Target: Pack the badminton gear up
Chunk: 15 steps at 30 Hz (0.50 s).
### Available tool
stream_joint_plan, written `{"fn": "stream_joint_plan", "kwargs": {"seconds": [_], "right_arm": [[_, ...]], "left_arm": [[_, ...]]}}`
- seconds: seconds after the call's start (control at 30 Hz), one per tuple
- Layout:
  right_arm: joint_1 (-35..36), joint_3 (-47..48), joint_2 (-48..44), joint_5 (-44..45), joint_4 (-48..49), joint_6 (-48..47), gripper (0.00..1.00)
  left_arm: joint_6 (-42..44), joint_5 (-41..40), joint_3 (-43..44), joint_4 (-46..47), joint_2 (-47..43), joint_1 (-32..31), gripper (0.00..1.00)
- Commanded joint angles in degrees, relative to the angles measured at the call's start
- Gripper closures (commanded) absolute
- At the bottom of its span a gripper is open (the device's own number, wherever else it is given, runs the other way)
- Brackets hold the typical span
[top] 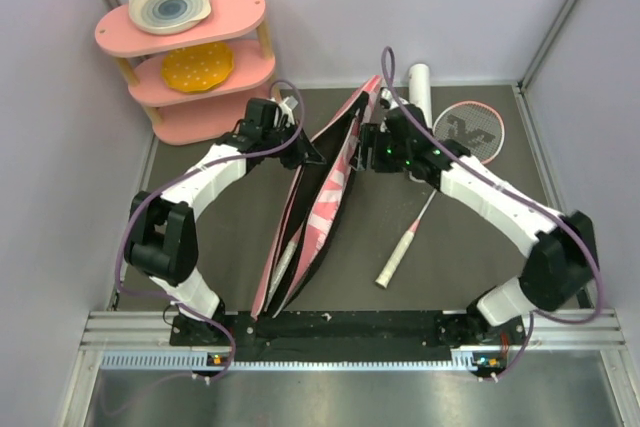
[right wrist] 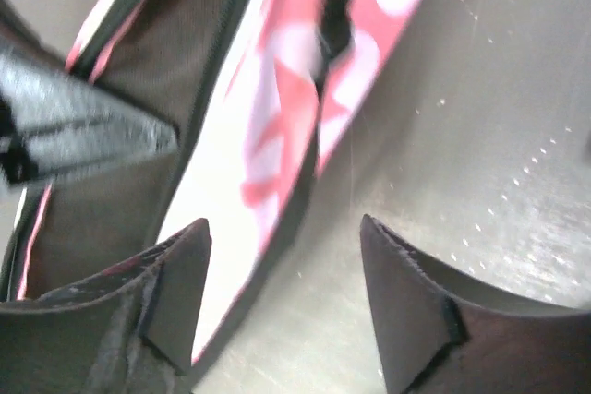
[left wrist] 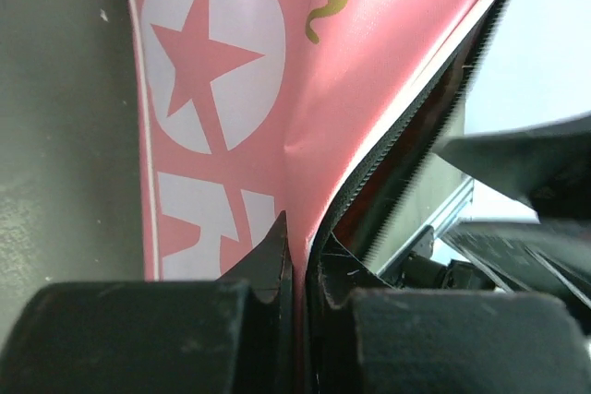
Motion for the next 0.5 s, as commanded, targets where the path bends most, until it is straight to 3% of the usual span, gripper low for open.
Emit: {"fn": "stream_joint_plan", "kwargs": {"seconds": [0.0,0.07,0.2,0.37,0.47], "right_arm": [[-0.4,-3.8,-13.6,3.5,-3.2,-2.9,0.29],[-0.7,-7.2,-19.9,8.6,-4.5,-2.6,0.21],[-6.9,-13.2,-25.2,16.6,-6.2,2.3,0.16],[-21.1,-17.5,-22.6,12.7,-7.8,7.2,0.18],[-22.8,-16.6,-17.3,13.2,-8.5,7.4,0.19]], "left_arm": [[3.1,-2.3,3.2,-1.3,-0.5,0.1,1.0],[3.6,-4.1,2.0,-1.2,-1.1,0.0,1.0],[2.5,-2.3,1.3,-0.9,-1.7,-0.3,1.0],[1.4,-3.1,0.2,-0.9,-3.3,-0.5,1.0],[1.1,-3.4,0.4,-0.9,-4.2,-0.6,1.0]]}}
